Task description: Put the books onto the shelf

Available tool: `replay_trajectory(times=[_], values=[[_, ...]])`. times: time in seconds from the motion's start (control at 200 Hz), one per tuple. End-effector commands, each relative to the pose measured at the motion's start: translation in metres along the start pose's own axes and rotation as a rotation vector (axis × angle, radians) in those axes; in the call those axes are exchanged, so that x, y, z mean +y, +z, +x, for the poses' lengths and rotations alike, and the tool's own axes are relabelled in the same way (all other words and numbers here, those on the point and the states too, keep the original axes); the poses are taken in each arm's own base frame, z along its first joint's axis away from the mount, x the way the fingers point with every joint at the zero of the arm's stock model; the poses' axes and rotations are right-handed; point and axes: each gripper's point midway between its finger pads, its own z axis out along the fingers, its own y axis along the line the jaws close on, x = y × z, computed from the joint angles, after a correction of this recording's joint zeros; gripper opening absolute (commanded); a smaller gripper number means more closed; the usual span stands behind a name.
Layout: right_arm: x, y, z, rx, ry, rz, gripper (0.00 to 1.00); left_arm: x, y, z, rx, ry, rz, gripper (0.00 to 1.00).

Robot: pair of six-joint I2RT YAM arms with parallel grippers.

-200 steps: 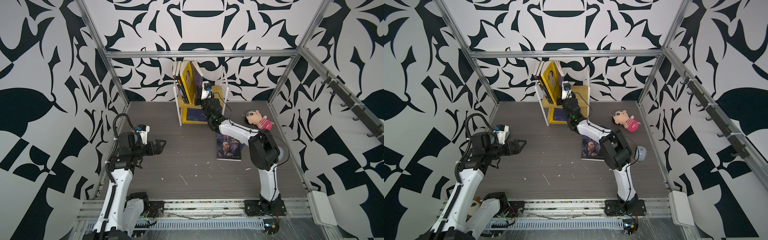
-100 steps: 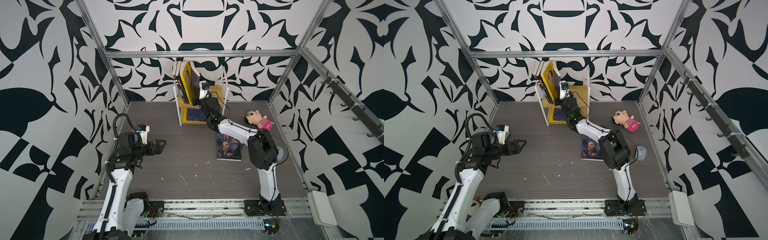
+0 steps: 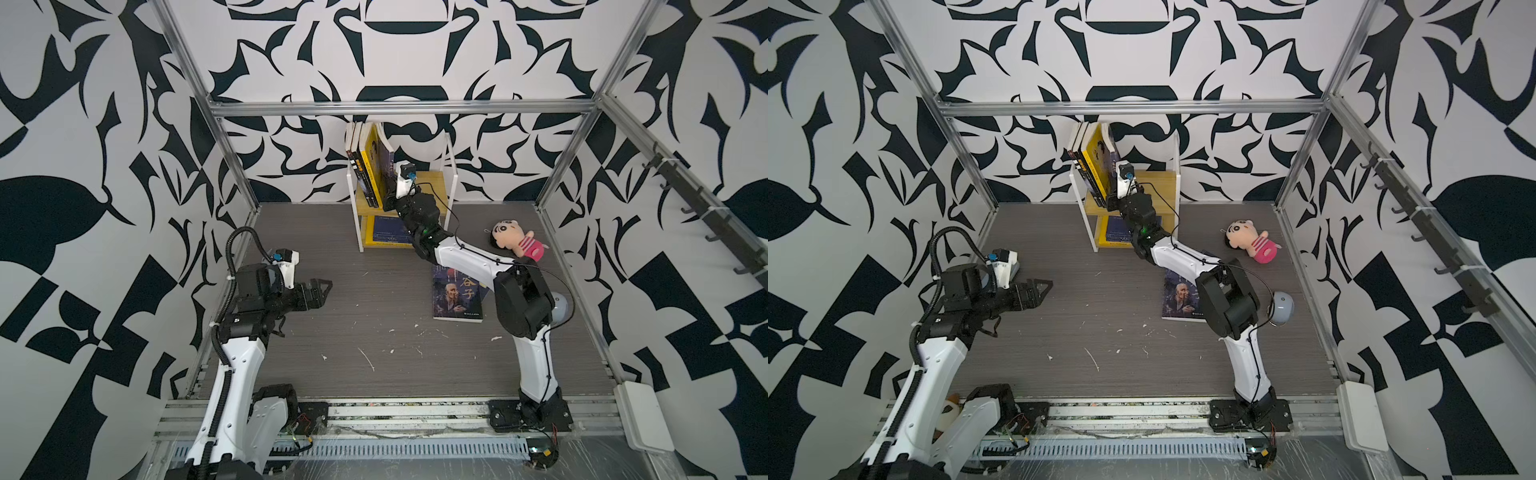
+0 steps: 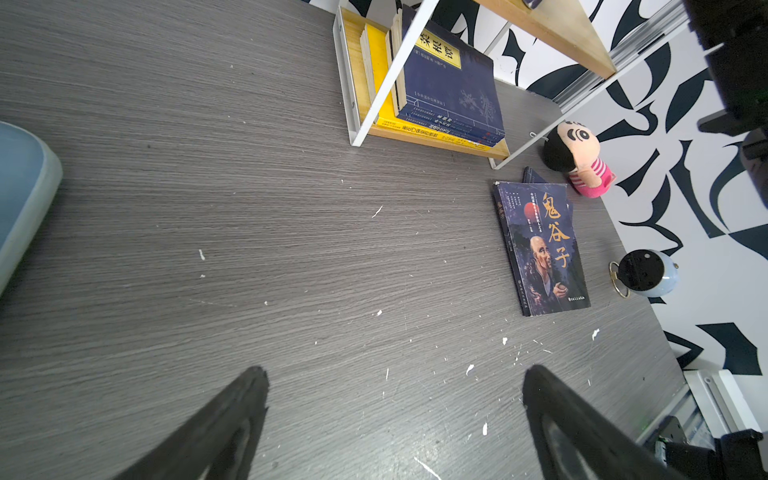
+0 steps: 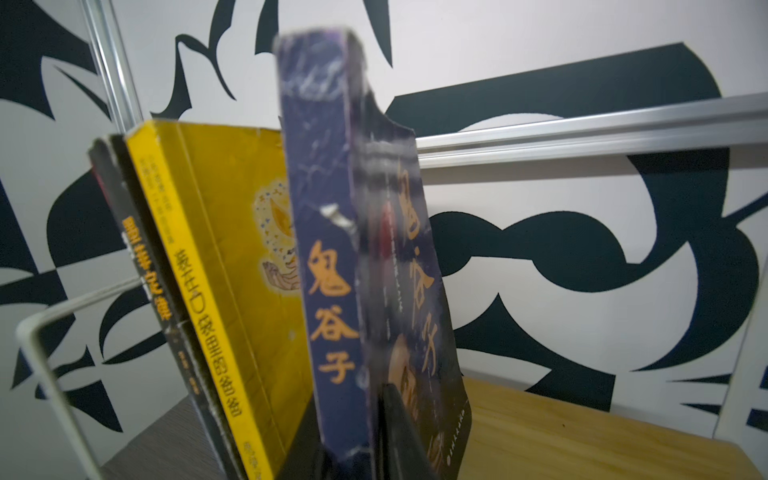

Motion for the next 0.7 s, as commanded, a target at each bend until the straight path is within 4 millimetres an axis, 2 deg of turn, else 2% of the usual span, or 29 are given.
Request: replay_trajectory(times=[0.0, 0.29, 0.49, 0.695], values=[[0.014, 0.002, -0.012, -0.024, -0.003, -0.044, 0.24, -0.002, -0.003, -0.003, -0.005, -0.004, 0.001, 1.0], [0.016, -0.004, -0.022, -0.024, -0.017, -0.069, 0.31, -0.003, -0.003, -0.003, -0.005, -0.014, 0.007, 0.99], [0.023, -0.01, -0.022, 0.01, -0.091, -0.12, 0.36, -0.002, -0.003, -0.002, -0.002, -0.008, 0.0, 1.0], [0.018, -0.021, -0.03, 0.01, -0.106, -0.129, 0.4, -0.001, -0.003, -0.003, -0.004, -0.015, -0.005, 1.0]])
